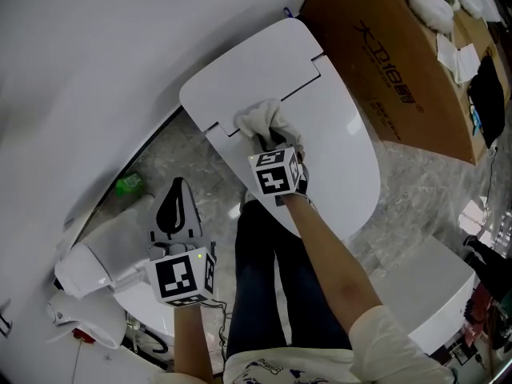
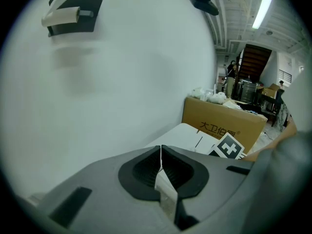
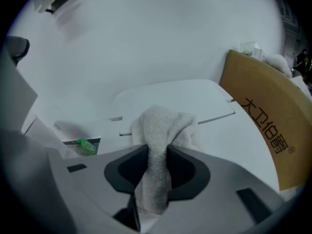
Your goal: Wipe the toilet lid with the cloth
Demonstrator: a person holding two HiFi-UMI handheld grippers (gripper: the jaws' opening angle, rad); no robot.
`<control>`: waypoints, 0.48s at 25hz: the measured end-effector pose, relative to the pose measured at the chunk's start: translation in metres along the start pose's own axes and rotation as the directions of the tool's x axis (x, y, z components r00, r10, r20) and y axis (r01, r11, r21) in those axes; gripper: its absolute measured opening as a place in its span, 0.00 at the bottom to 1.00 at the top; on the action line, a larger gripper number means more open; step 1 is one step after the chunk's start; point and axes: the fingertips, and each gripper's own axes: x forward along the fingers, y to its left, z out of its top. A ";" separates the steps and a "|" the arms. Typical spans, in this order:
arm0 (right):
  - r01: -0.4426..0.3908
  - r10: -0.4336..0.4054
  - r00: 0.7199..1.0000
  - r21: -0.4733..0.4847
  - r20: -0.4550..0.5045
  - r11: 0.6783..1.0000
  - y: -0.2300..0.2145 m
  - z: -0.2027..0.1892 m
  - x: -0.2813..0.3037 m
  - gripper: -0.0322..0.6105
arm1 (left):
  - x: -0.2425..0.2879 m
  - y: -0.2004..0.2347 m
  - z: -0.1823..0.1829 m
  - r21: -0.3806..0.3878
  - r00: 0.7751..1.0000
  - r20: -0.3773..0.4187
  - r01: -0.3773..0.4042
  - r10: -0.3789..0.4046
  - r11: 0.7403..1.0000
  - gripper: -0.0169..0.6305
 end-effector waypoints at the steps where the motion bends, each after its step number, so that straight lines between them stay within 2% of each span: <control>1: -0.009 0.009 1.000 -0.015 0.001 1.000 0.005 -0.001 0.000 0.21 | -0.001 0.000 -0.001 0.000 1.000 0.000 -0.002 0.002 1.000 0.04; 12: -0.105 0.106 0.994 -0.146 -0.002 0.984 0.050 -0.014 -0.005 0.22 | -0.007 0.004 -0.005 -0.012 1.000 0.002 -0.017 0.017 1.000 0.04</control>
